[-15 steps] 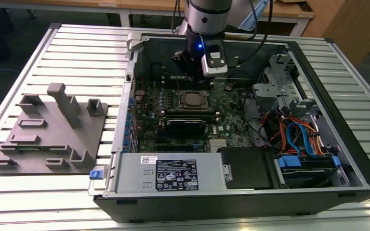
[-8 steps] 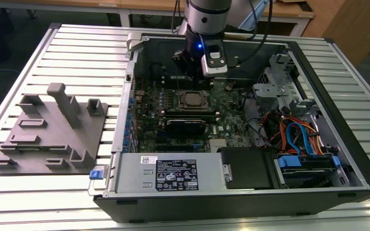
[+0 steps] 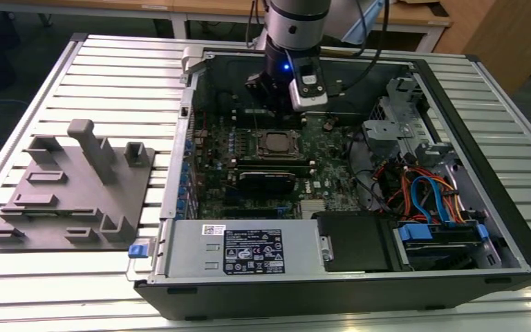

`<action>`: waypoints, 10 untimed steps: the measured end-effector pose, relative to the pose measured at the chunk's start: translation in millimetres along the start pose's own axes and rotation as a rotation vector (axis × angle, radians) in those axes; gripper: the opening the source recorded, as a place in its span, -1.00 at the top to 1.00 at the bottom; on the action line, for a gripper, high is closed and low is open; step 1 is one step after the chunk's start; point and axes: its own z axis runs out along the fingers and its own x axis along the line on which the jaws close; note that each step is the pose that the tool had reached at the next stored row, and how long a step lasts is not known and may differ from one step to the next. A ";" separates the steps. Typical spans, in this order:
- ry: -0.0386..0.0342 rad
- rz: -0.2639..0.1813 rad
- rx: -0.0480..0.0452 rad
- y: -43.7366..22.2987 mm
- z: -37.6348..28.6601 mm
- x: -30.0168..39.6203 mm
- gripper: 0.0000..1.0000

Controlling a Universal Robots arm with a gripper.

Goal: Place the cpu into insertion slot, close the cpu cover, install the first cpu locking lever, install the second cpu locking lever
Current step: 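Install the first cpu locking lever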

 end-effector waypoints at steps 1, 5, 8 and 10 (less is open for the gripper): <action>0.0005 -0.002 -0.0013 -0.4 0.2 1.4 0.80; 0.0004 -0.006 -0.0030 -2.8 0.5 9.8 0.80; 0.0026 -0.053 -0.0020 -2.9 1.0 10.0 0.80; 0.0043 -0.089 -0.0013 -2.9 1.5 10.0 0.80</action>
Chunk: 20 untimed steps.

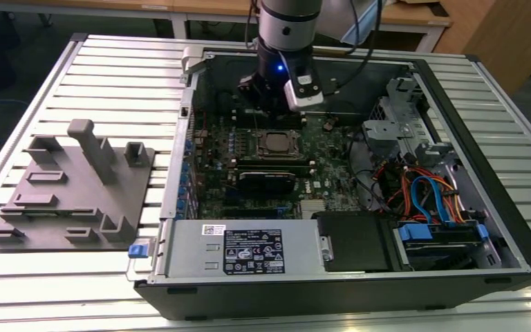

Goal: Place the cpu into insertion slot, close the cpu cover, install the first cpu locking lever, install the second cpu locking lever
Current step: 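Install the first cpu locking lever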

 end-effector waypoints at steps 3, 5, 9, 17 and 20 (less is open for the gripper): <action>0.0024 -0.049 0.0010 -0.1 0.8 0.0 0.80; 0.0032 -0.058 -0.0019 -0.7 1.4 2.7 0.80; 0.0031 -0.059 -0.0055 -2.6 1.8 13.1 0.80; 0.0027 -0.063 -0.0062 -4.7 2.0 23.9 0.80; 0.0028 -0.064 -0.0062 -4.7 2.0 23.9 0.80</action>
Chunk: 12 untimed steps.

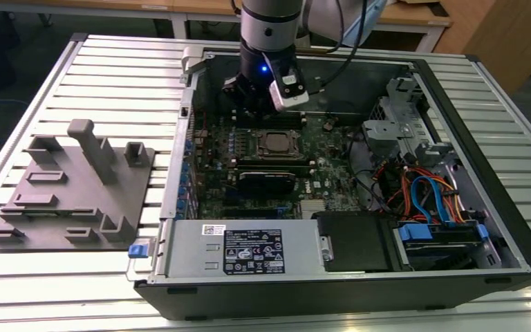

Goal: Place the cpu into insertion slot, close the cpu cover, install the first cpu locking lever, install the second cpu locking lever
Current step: 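Install the first cpu locking lever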

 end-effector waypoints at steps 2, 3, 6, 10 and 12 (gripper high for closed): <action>0.0000 0.000 -0.0001 0.0 0.0 0.0 0.80; 0.0000 0.000 -0.0001 0.0 0.0 0.0 0.80; 0.0000 0.000 0.0000 0.0 0.0 0.0 0.80; 0.0004 -0.008 0.0001 0.0 0.1 0.4 0.80; 0.0018 -0.032 0.0005 -0.1 0.1 0.5 0.80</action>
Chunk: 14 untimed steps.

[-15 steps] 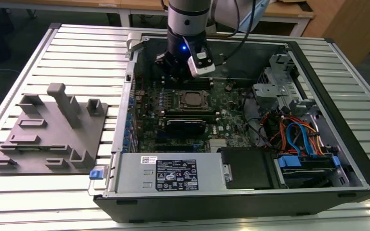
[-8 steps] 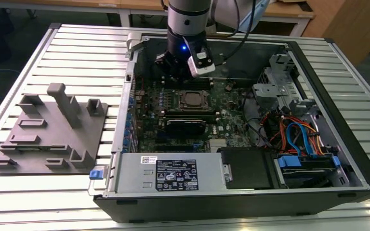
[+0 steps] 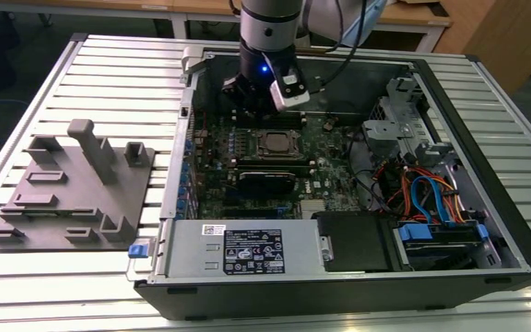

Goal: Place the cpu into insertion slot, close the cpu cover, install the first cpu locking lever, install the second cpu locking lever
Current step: 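Install the first cpu locking lever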

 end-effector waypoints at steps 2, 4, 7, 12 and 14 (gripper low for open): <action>0.0004 -0.011 -0.0004 -0.2 0.2 1.5 0.80; 0.0002 -0.012 -0.0003 -0.6 0.3 6.4 0.80; 0.0008 -0.024 -0.0005 -0.8 0.5 9.7 0.80; -0.0017 -0.037 -0.0009 -1.2 0.8 14.5 0.80; -0.0024 -0.039 -0.0008 -1.3 0.9 15.7 0.80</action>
